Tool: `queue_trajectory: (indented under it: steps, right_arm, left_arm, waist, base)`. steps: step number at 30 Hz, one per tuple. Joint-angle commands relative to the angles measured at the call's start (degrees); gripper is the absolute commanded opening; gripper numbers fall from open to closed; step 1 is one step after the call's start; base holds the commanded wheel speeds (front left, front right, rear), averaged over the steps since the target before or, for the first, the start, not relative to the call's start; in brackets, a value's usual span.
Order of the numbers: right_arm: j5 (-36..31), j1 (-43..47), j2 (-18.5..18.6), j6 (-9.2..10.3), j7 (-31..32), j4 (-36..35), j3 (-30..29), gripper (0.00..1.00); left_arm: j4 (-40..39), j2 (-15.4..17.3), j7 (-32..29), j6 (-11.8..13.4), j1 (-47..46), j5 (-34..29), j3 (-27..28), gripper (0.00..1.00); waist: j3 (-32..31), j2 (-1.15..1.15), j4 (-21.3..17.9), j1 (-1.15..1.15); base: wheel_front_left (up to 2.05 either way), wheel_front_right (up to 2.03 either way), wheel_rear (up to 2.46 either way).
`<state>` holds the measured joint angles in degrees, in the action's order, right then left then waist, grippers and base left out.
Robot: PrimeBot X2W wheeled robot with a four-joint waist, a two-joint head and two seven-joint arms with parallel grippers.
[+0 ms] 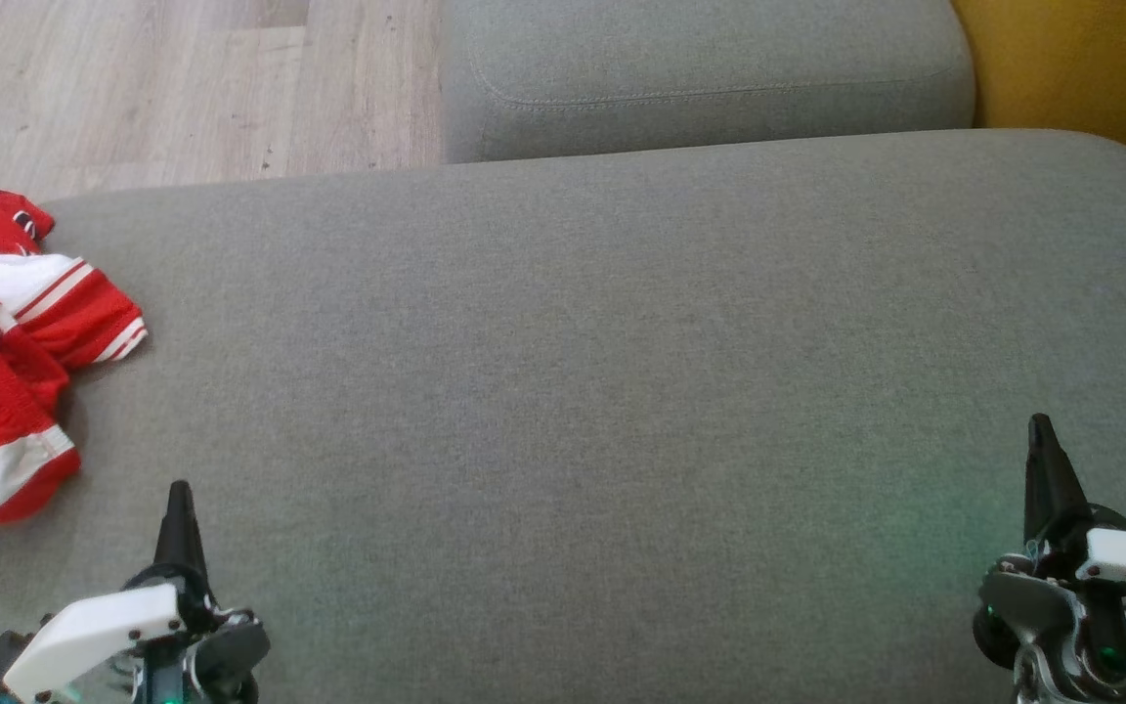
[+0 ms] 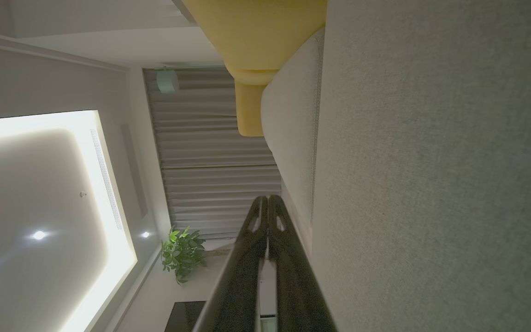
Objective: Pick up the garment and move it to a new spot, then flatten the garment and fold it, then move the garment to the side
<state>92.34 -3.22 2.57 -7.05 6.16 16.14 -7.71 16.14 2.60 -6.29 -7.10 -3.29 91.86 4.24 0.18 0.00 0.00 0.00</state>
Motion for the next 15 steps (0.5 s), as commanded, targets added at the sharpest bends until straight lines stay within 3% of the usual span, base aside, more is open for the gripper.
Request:
queue_trajectory:
  steps: [1, 15]
  right_arm:
    - [-0.2, -3.0, 0.3, -0.44, 0.3, -2.1, 1.2, 0.00]
    - [-0.2, -3.0, 0.3, -0.44, 0.3, -2.1, 1.2, 0.00]
  left_arm:
    - [-2.1, 0.3, -0.2, -0.4, -2.9, 0.3, 2.3, 0.00]
    - [-2.1, 0.3, -0.2, -0.4, -2.9, 0.3, 2.3, 0.00]
  waist:
    - [0.0, 0.00, 0.0, 0.00]
    - [0.0, 0.00, 0.0, 0.00]
  base:
    - [0.00, 0.00, 0.00]
    - [0.00, 0.00, 0.00]
